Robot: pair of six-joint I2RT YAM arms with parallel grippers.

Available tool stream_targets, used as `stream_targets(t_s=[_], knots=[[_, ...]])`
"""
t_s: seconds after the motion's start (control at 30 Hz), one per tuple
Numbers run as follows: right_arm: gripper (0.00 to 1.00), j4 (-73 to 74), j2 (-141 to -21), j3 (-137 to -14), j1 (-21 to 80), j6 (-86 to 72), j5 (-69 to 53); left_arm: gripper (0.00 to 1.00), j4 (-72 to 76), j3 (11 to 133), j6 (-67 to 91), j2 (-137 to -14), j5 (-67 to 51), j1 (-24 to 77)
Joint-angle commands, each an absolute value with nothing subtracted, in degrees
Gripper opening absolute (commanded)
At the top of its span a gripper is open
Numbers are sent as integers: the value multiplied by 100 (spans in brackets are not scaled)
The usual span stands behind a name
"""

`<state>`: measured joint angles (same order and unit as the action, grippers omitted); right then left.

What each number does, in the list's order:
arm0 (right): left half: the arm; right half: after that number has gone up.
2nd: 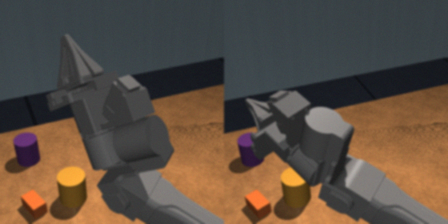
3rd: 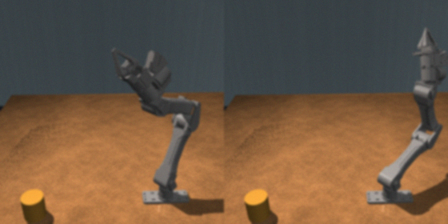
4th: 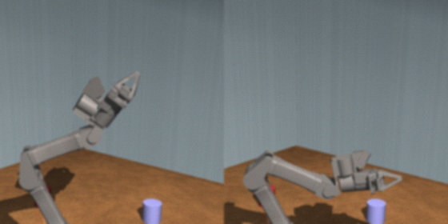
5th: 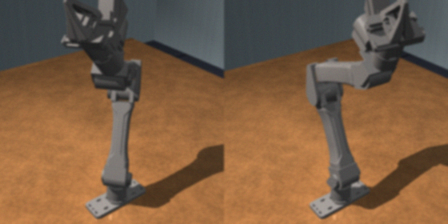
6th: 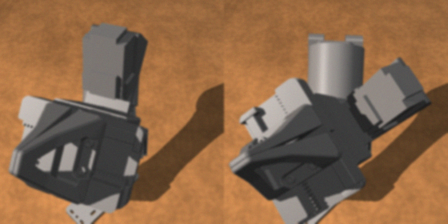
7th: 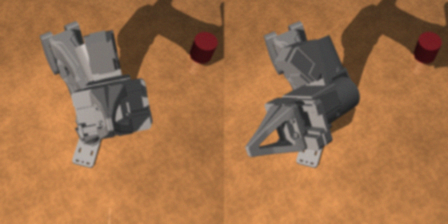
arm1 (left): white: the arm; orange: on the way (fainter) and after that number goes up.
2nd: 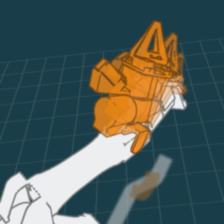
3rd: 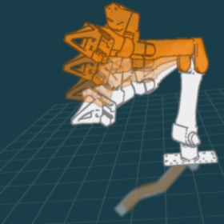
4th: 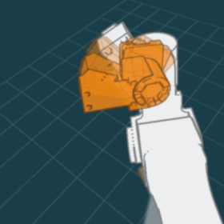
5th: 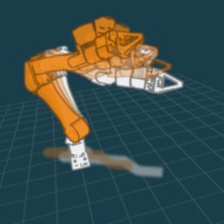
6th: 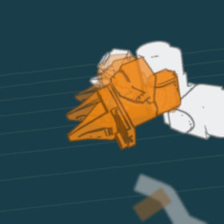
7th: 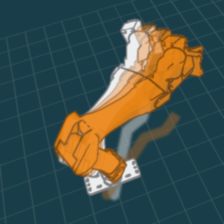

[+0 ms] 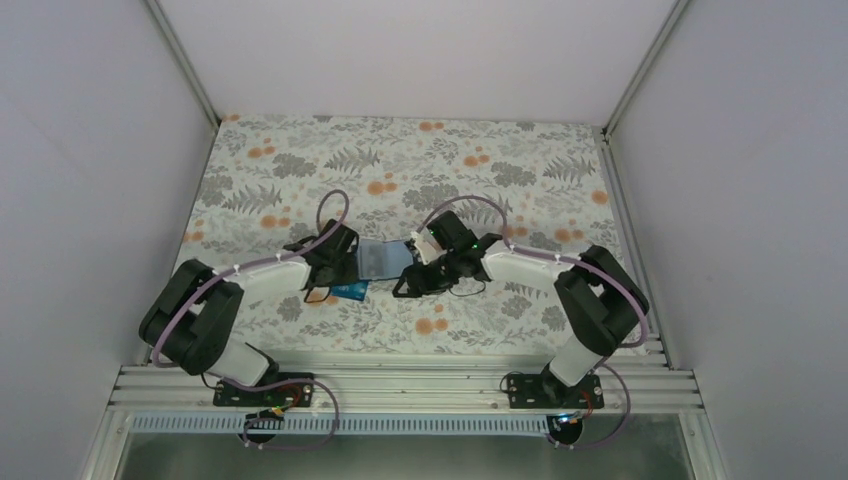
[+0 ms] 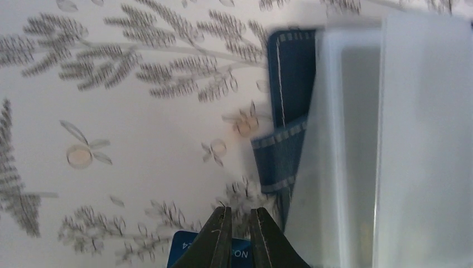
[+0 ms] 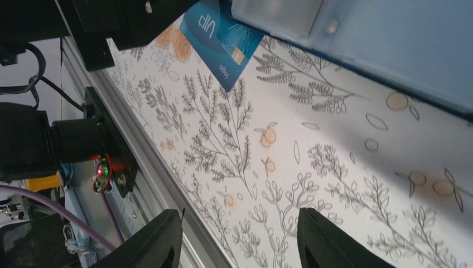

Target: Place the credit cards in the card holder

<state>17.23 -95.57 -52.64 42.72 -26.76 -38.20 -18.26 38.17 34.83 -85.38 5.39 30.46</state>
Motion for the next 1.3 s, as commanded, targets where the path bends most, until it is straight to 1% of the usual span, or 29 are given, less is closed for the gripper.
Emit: stream_targets(t_s=[0.0,0.2,0.37,0.6,0.7,0.8,0.9,1.1,1.27], knots=[[54,1564,-9144,-5004,4271,-2703,-3792,12,-2485,3479,3637,-8292,417,3305],[54,1398,-8841,-4626,4318,-2871,-3789,12,-2569,3133,4003,-7914,360,3801],[55,1257,-8567,-4296,4406,-3045,-3765,12,-2326,2855,4254,-7683,258,4199],[57,1034,-8197,-3855,4543,-3454,-3619,12,-2128,2921,4624,-7802,195,4893],[59,883,-8023,-3624,4557,-3756,-3466,12,-2191,3060,4808,-7963,344,5203],[60,810,-7866,-3470,4562,-3926,-3301,12,-2387,3112,5120,-7959,788,5329],[61,770,-7801,-3517,4562,-3932,-3058,15,-2441,3190,5264,-7819,1139,5320],[60,720,-8219,-4081,4506,-3732,-2749,29,-2510,3635,5160,-8081,1606,5308],[59,800,-8567,-4496,4431,-3548,-2761,32,-2478,4066,5017,-8580,1730,5187]])
